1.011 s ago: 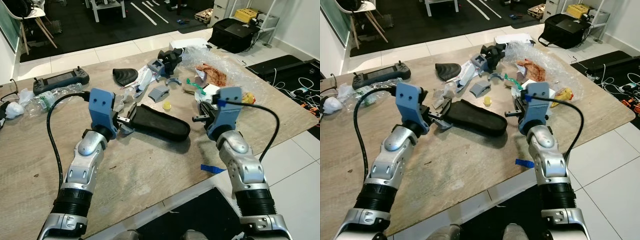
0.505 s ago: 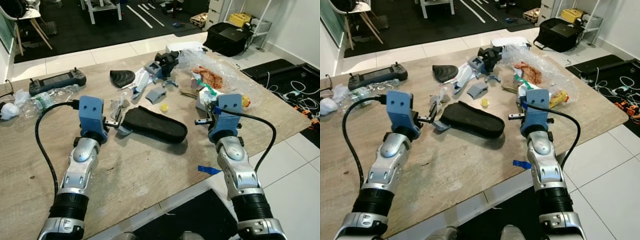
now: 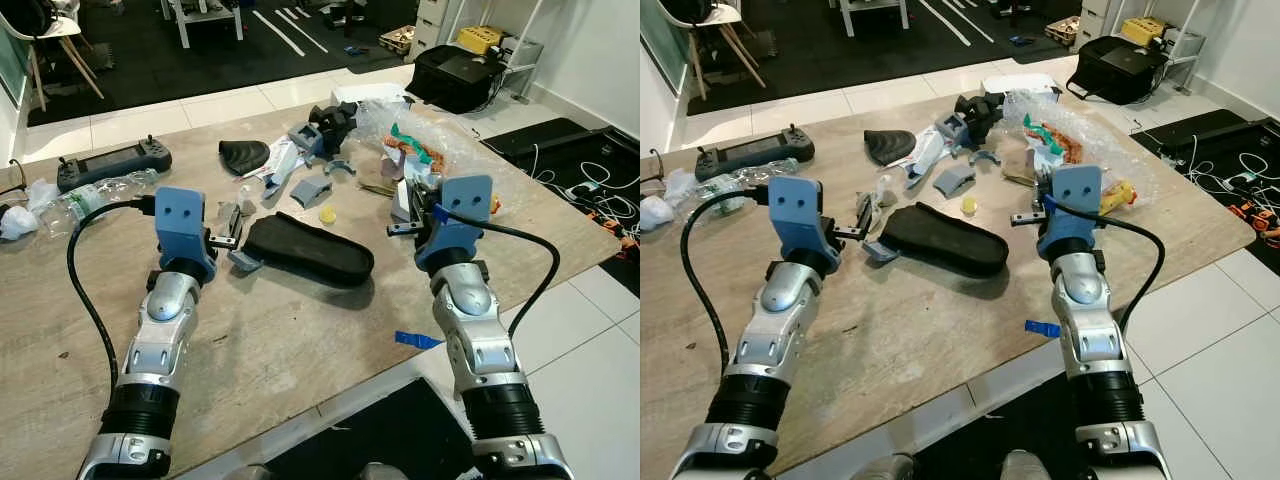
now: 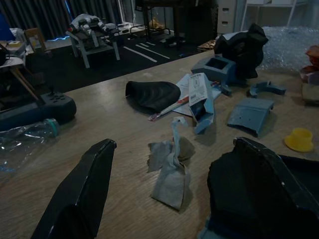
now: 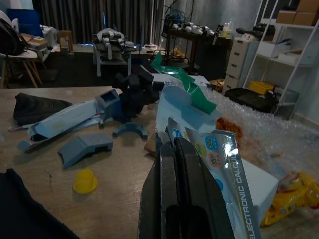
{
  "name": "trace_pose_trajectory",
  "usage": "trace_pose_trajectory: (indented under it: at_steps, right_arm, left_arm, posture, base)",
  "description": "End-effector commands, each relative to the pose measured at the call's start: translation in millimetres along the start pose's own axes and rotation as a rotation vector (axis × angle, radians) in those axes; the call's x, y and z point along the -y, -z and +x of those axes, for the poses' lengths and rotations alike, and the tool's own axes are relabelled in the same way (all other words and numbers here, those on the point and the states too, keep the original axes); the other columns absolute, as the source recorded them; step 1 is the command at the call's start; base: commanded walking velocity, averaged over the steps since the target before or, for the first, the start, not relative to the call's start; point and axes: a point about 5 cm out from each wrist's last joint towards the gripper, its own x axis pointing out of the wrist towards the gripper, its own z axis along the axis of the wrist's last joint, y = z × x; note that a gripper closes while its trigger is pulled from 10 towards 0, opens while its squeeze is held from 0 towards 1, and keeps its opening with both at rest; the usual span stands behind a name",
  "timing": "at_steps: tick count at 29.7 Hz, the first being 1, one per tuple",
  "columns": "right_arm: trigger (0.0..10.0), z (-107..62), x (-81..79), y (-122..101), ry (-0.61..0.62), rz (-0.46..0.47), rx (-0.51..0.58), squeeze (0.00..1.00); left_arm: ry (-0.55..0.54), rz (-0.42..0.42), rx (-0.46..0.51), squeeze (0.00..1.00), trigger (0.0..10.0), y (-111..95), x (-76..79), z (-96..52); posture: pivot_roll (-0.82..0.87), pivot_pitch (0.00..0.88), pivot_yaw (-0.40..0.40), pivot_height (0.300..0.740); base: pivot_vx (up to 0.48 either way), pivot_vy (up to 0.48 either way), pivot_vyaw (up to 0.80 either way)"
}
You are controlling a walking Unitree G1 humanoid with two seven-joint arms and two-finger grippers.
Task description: Picking trash to rubbish bin
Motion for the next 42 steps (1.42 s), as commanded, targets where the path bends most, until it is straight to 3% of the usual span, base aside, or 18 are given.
trace_pose_trajectory:
  at_steps: [1,15,30,36,38,39,41,42]
  right_arm:
    - [10.0,-1.8,-0.2,1.5,0.000,0.015,-0.003,0.00]
    - [10.0,-6.1,10.0,8.9,0.052,0.071,-0.017,0.00]
    - [10.0,6.6,6.7,0.3,0.029,0.096,0.013,0.00]
    - [10.0,17.7,4.5,-7.1,0.043,0.161,0.035,0.00]
    - [10.0,23.5,3.2,-7.2,0.053,0.209,0.020,0.00]
    - [10.0,27.1,-2.3,-6.5,0.037,0.239,0.009,0.00]
    - [10.0,27.6,-0.3,-9.4,0.027,0.188,0.023,0.00]
    - [10.0,27.6,-0.3,-9.4,0.027,0.188,0.023,0.00]
  left_arm:
    - [0.000,0.007,0.001,0.00,10.0,0.4,0.3,-2.9]
    - [0.028,0.021,-0.006,0.00,10.0,8.4,-0.6,-3.2]
    - [0.067,0.027,0.010,0.00,10.0,0.5,4.0,7.9]
    - [0.068,0.032,0.022,0.00,10.0,-4.8,2.2,16.3]
    - [0.056,0.023,0.012,0.00,10.0,-5.0,0.8,18.6]
    - [0.032,0.002,-0.004,0.00,10.0,-3.5,-3.5,20.2]
    - [0.044,-0.075,0.012,0.00,10.0,-10.9,-2.5,27.0]
    - [0.044,-0.075,0.012,0.00,10.0,-10.9,-2.5,27.0]
  posture:
    - [-0.06,0.000,0.001,0.740]
    - [-0.08,0.000,0.007,0.740]
    - [-0.06,0.000,0.019,0.740]
    - [-0.06,0.000,0.017,0.740]
    - [-0.08,0.000,0.016,0.740]
    - [-0.06,0.000,0.090,0.740]
    - [-0.03,0.000,0.047,0.740]
    - [-0.03,0.000,0.047,0.740]
  base:
    - [0.000,0.000,0.00]
    - [0.000,0.000,0.00]
    - [0.000,0.000,0.00]
    - [0.000,0.000,0.00]
    - [0.000,0.000,0.00]
    - [0.000,0.000,0.00]
    - [0.000,0.000,0.00]
    - [0.000,0.000,0.00]
